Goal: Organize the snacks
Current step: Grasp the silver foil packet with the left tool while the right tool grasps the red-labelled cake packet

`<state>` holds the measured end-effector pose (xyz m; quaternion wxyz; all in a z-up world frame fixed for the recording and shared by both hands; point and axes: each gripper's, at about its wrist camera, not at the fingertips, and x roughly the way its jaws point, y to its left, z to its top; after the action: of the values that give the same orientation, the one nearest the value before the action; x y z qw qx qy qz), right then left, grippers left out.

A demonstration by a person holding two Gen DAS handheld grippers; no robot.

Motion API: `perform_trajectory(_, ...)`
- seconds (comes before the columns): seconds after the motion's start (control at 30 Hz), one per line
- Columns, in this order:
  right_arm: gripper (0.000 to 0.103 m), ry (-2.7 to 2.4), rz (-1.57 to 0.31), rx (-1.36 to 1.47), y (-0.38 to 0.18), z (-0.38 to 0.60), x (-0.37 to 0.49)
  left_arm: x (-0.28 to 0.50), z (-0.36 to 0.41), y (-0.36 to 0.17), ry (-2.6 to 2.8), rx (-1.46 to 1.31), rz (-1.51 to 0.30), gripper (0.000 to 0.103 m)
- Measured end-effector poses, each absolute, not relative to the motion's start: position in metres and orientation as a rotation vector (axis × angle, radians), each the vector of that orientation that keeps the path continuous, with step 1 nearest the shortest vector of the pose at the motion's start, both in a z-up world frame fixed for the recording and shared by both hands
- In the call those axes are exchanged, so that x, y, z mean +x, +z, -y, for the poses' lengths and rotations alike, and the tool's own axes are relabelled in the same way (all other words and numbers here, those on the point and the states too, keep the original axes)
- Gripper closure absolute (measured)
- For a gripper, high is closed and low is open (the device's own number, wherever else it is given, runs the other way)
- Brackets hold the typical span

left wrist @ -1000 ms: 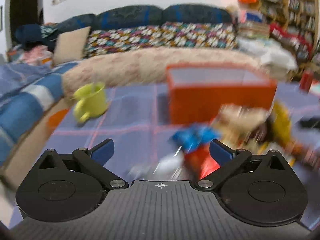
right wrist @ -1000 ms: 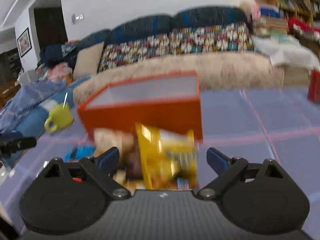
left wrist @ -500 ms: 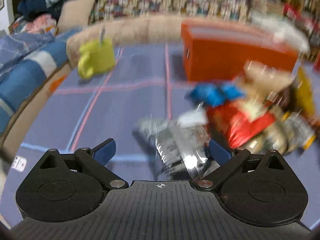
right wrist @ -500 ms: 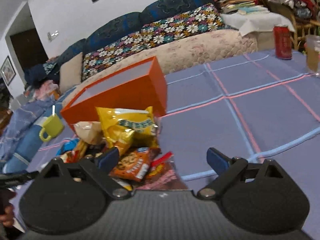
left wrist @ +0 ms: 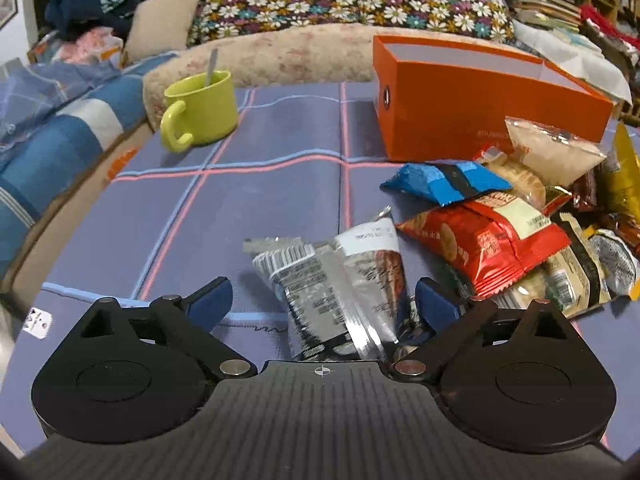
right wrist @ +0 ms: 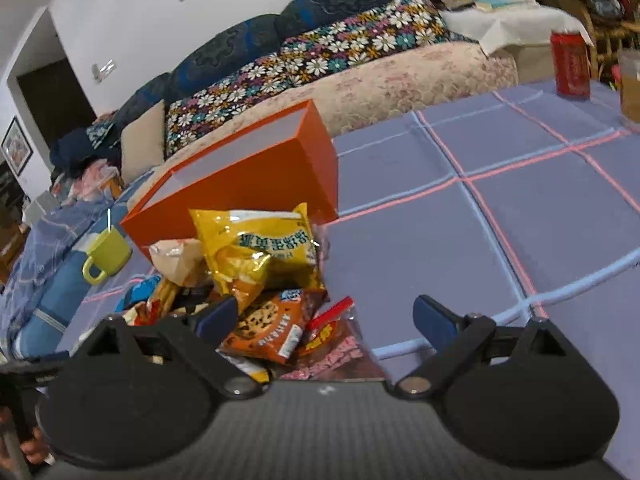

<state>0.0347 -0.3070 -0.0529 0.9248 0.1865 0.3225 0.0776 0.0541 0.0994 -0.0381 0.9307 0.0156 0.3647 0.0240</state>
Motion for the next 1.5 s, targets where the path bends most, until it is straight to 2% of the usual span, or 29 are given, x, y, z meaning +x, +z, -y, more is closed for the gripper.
perform_trajectory(0.4,0.009,0.158,-0.675,0.383,-0.054,0.310,0.034,0.063,-0.106,-0.044,0.150,0.052,-0.759,0.041)
perform_trajectory(0.5,0.009,0.157,-0.691,0.375,-0.055,0.312,0.034,0.062,-0.106,-0.045,0.118,0.039,-0.764,0.046)
perform_trajectory(0.67,0.009,0.145,-0.706,0.272,-0.054,0.310,0.024,0.061,-0.102,-0.045,0.104,0.046,-0.768,0.046)
perform_trajectory(1.0,0.009,0.194,-0.700,-0.017,-0.066,0.283,0.003,0.067,-0.100,-0.047,0.122,0.012,-0.794,0.039)
perform_trajectory(1.37,0.010,0.153,-0.702,-0.129,-0.075,0.263,0.022,0.065,-0.101,-0.048,0.122,0.025,-0.796,0.033)
perform_trajectory(1.4,0.016,0.157,-0.698,-0.133,-0.076,0.262,0.023,0.065,-0.101,-0.048,0.120,0.023,-0.797,0.033)
perform_trajectory(1.43,0.036,0.164,-0.704,-0.130,-0.077,0.262,0.024,0.065,-0.102,-0.048,0.117,0.017,-0.799,0.033)
perform_trajectory(1.47,0.044,0.168,-0.716,-0.120,-0.078,0.261,0.026,0.066,-0.103,-0.049,0.113,0.009,-0.805,0.033)
perform_trajectory(1.5,0.043,0.170,-0.728,-0.107,-0.080,0.261,0.027,0.066,-0.104,-0.049,0.109,0.002,-0.810,0.036)
